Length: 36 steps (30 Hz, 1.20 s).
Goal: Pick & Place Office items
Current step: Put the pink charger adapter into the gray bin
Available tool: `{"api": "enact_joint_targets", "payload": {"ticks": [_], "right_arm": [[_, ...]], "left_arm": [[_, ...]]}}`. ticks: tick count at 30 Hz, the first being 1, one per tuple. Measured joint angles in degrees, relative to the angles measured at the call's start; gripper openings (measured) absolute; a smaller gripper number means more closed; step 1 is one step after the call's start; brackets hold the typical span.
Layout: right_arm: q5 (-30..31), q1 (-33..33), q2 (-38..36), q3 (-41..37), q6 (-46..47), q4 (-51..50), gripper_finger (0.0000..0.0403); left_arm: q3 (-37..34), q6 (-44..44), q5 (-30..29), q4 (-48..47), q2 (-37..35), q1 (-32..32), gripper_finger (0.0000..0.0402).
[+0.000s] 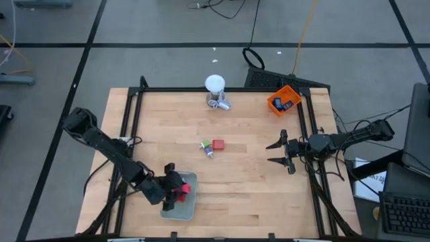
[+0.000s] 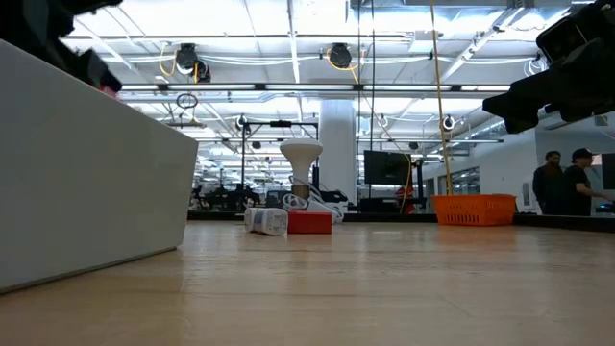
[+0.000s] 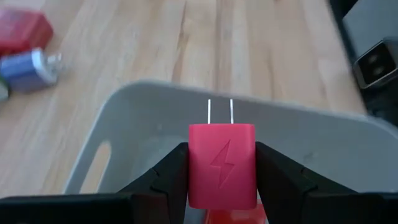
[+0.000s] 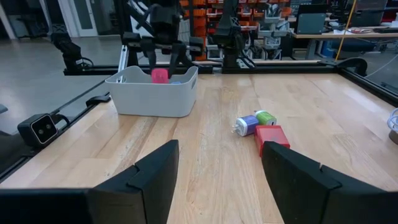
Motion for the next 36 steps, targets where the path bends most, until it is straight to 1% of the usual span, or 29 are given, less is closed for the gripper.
{"api": "enact_joint_targets", "payload": {"ticks": [5, 12, 21, 32, 36], "right_arm": [[-0.01, 0.0, -0.01, 0.0, 0.01, 0.01, 0.022], [-0.01, 0.0, -0.01, 0.0, 0.01, -0.01, 0.022], [-0.01, 0.0, -0.01, 0.0, -0.01, -0.01, 0.022], [-0.01, 0.0, 0.01, 0.0, 0.0, -0.01, 0.022], [-0.01, 0.01, 0.01, 0.0, 0.01, 0.0, 0.022]], "left_arm": [[-0.02, -3.15, 0.5, -2.72, 1.74, 0.0, 0.0154], [-0.03, -3.51, 1.78, -2.51, 3.63, 0.24, 0.0154], [0.02, -5.66, 1.25, -2.35, 6.11, 0.33, 0.0154], [-0.02, -6.09, 2.14, -2.14, 6.31, 1.59, 0.0155], [-0.07, -6.09, 2.11, -1.65, 6.31, 2.08, 0.0168]]}}
